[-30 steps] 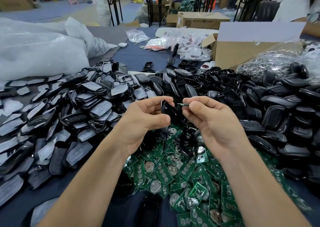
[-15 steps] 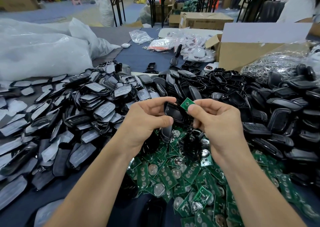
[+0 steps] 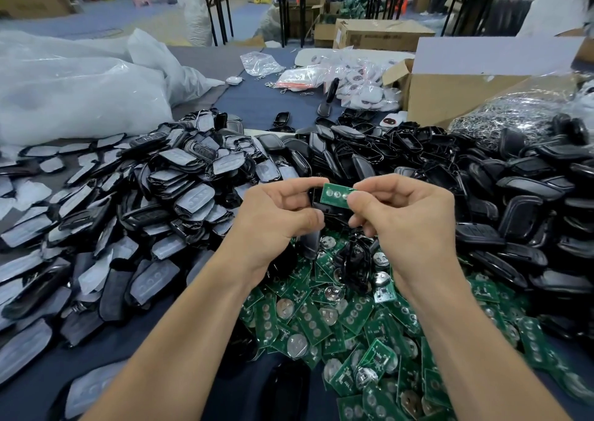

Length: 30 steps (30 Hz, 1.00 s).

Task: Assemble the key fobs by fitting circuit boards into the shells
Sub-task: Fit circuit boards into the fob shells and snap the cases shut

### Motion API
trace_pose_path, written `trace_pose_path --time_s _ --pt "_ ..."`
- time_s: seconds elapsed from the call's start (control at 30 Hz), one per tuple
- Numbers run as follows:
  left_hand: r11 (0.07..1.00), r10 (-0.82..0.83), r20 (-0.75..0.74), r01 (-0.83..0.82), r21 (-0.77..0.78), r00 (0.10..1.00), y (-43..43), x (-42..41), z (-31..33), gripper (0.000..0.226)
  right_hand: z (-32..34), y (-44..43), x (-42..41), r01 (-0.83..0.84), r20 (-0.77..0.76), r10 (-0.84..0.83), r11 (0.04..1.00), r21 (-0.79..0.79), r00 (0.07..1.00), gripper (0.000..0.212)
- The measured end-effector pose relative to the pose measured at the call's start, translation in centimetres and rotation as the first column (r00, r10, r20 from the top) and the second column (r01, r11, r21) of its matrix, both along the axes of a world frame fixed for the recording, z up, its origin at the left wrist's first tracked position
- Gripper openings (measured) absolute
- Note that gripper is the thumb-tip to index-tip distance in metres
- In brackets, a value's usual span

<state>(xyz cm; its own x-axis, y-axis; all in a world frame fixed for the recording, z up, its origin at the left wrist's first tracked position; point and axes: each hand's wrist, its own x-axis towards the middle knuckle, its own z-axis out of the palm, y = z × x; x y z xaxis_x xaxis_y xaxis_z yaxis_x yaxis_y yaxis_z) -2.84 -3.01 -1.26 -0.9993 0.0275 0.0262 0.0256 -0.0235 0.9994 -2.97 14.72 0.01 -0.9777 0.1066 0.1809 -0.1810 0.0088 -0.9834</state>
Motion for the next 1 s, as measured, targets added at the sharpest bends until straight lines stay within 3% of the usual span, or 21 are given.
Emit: trace_pose_path --time_s 0.23,0.4,0.53,0.6,0.7,0.77,0.83,0.9,1.0 --pt "0.999 0.004 0.028 -0.005 0.053 1.000 -0.1 -0.2 -0.1 0.041 0.4 0.8 -0.6 0.074 0.046 -0.071 0.995 -0.065 0.996 0.025" --pt "0.988 0.059 0.037 -0.064 0.139 0.998 0.2 -0.3 0.1 0.032 0.2 0.2 -0.5 -0.091 0.224 0.117 0.988 -0.127 0.967 0.022" --pt "0.971 0.138 0.036 -0.142 0.194 0.990 0.8 -0.3 0.0 0.019 0.0 -1.0 0.1 -0.076 0.277 0.161 0.954 -0.291 0.947 0.013" --pt "0.983 0.113 0.007 -0.113 0.144 0.994 1.0 -0.1 -0.2 0.023 -0.2 -1.5 0.3 -0.012 0.298 0.136 0.924 -0.382 0.945 0.012" --pt "0.998 -0.066 -0.081 0.065 -0.024 0.995 1.4 0.4 -0.4 0.035 -0.5 -1.9 0.3 0.040 0.318 0.112 0.899 -0.437 0.942 0.011" --pt "0.997 -0.064 -0.077 0.060 -0.053 0.995 1.6 0.3 -0.5 0.038 -0.6 -1.9 0.3 0.044 0.295 0.063 0.939 -0.342 0.953 0.012" --pt "0.998 0.018 -0.057 -0.022 -0.059 0.998 1.5 0.1 -0.5 0.035 -0.8 -1.4 0.1 0.089 0.189 -0.075 0.994 -0.066 0.979 0.015" --pt "0.993 0.094 -0.041 -0.097 -0.068 0.995 1.4 -0.1 -0.5 0.035 -0.8 -0.7 -0.1 0.150 0.047 -0.159 0.976 0.160 0.986 0.016" --pt "0.981 0.158 -0.060 -0.164 -0.104 0.986 1.2 -0.2 -0.5 0.040 -0.4 0.1 -0.2 0.191 -0.052 -0.184 0.967 0.169 0.981 0.012"
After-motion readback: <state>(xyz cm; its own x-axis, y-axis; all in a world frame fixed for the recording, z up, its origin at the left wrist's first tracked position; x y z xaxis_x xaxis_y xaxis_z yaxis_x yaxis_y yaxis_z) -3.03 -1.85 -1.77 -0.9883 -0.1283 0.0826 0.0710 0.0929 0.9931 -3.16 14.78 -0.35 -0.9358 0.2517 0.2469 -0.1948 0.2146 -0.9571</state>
